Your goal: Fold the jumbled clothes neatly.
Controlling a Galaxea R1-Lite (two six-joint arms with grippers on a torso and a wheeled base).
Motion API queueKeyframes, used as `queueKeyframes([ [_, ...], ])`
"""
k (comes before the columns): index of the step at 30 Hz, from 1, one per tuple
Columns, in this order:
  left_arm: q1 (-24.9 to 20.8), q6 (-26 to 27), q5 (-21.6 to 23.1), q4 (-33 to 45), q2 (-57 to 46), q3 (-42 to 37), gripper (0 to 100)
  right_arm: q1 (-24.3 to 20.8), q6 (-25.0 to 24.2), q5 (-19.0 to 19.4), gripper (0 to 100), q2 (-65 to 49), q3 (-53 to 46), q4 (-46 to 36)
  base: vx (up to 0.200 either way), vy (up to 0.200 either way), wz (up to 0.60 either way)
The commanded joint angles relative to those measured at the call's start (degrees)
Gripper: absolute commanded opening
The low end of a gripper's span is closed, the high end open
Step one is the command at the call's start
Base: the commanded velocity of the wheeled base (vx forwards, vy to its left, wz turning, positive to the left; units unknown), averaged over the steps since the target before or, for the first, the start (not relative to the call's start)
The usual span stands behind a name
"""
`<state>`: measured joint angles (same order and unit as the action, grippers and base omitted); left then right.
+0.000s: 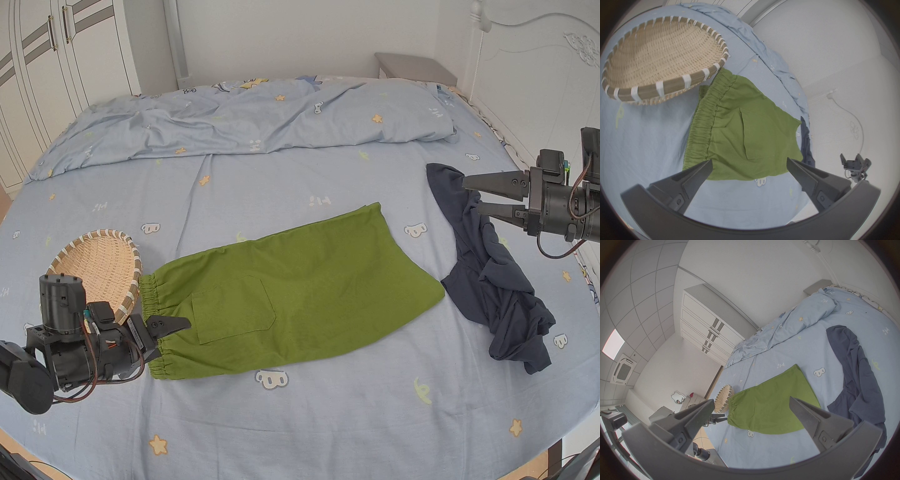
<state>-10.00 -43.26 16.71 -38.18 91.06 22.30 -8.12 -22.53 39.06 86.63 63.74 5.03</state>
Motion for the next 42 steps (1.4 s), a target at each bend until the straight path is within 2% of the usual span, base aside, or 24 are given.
queueKeyframes([
  [1,8.15,-0.51,9.13,-7.26,1.66,-6.83,100,-0.76,-0.06,-0.04,100,-2.6,-2.22,0.06,0.0,0.0,0.0],
  [2,9.91,-0.51,11.41,-9.28,2.36,-7.53,100,-0.85,-0.06,-0.04,100,-2.78,-2.22,0.06,0.0,0.0,0.0],
  [6,13.07,-0.24,15.81,-13.67,6.67,-8.06,100,-1.11,-0.06,-0.04,100,-2.69,-2.31,0.06,0.0,0.0,0.0],
  [9,13.42,0.2,16.16,-15.96,10.01,-7.62,100,-1.46,-0.06,-0.04,100,-2.6,-2.48,0.06,0.0,0.0,0.0],
  [13,14.04,2.75,16.16,-26.16,18.8,-7.97,100,-1.64,0.03,-0.04,100,-2.6,-2.75,0.06,0.0,0.0,0.0],
  [15,14.04,2.75,16.16,-26.16,18.8,-7.97,100,-1.64,0.03,-0.04,100,-2.6,-2.75,0.06,0.0,0.0,0.0],
  [16,14.3,2.83,16.25,-30.99,22.49,-8.06,100,-1.64,0.03,-0.12,100,-2.52,-2.75,0.06,0.0,0.0,0.0],
  [19,14.39,2.75,16.25,-34.33,24.42,-8.15,100,-1.64,0.03,-0.04,100,-2.34,-2.75,0.06,0.0,0.0,0.0],
  [42,16.68,3.19,16.25,-35.65,25.22,-7.97,100,-2.08,0.12,-0.12,100,-2.16,-2.92,0.15,0.0,0.0,0.0],
])
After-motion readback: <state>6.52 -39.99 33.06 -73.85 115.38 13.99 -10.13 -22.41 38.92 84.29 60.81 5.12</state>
